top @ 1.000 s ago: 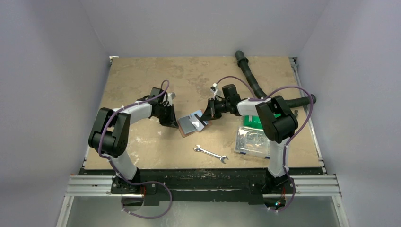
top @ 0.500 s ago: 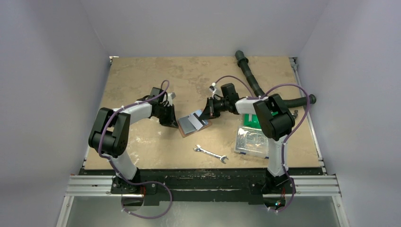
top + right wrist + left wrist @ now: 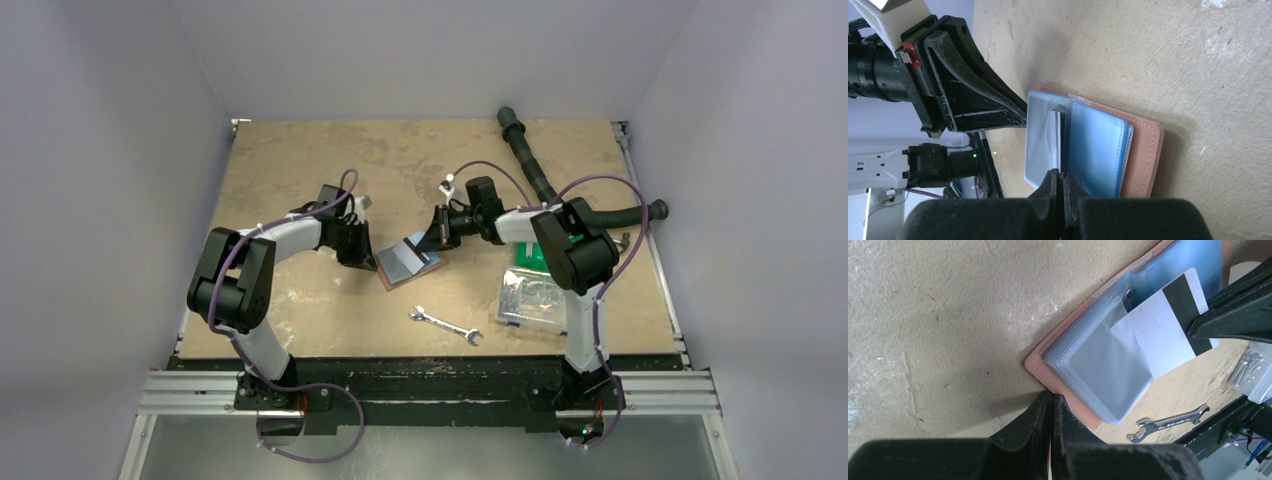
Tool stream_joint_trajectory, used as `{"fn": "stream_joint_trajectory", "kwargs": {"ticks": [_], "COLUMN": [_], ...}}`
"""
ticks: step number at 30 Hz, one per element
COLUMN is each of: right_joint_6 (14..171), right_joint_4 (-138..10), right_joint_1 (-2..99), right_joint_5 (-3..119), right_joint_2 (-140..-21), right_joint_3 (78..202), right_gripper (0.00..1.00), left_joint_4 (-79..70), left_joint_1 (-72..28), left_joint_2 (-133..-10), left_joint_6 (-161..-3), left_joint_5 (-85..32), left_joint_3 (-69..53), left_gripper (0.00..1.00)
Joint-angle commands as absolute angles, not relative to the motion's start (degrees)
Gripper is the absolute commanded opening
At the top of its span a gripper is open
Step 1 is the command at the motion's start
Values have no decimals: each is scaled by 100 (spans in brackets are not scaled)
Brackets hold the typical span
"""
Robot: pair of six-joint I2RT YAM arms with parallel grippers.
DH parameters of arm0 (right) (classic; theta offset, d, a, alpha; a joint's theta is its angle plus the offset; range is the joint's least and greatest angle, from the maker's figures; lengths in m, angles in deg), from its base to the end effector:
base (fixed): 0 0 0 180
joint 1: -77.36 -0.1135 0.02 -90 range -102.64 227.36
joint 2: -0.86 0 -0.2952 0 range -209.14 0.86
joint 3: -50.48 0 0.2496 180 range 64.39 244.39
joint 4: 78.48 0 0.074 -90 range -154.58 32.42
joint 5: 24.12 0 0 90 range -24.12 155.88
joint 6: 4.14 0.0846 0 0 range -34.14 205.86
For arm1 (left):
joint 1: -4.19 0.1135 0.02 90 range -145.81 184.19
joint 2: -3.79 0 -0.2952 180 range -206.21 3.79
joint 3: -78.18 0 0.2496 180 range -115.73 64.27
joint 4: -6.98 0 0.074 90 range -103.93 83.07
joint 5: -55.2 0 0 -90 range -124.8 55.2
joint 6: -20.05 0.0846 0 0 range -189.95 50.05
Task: Put the credit cards into the card holder
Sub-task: Insert the credit card into the card holder.
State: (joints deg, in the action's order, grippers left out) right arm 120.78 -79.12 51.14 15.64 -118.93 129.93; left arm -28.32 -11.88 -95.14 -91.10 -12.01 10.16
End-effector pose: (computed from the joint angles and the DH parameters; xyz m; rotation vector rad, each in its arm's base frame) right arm 0.3799 0.2596 0.1263 -0.3409 2.4062 1.5249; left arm 0.3189 -0.1260 0.1378 -0.0053 2.7899 -0.7198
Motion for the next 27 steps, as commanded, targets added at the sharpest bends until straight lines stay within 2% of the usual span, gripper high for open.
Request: {"fn": "stream_joint_trajectory", "kwargs": {"ticks": [1, 13, 27], "right_joint_6": [12260, 12558, 13921], "right_joint_4": [-8470, -9088, -10508], "right_joint_1": [5029, 5030, 4948], "right_joint_5": [1376, 1453, 1744], "right_joint_2": [-12087, -12204, -12095], "right_joint_3": [12886, 12784, 12028], "right_gripper": [0, 0, 0], "left_joint_4": [-2882, -2884, -2875], "left_joint_1": [-1215, -1215, -1215], "left_joint_2": [-9693, -9704, -9713], "left_joint_6": [-8902, -8893, -8902], "left_joint_5": [-1256, -1273, -1248], "left_joint_3": [1025, 1015, 1019], "left_gripper": [0, 0, 0]}}
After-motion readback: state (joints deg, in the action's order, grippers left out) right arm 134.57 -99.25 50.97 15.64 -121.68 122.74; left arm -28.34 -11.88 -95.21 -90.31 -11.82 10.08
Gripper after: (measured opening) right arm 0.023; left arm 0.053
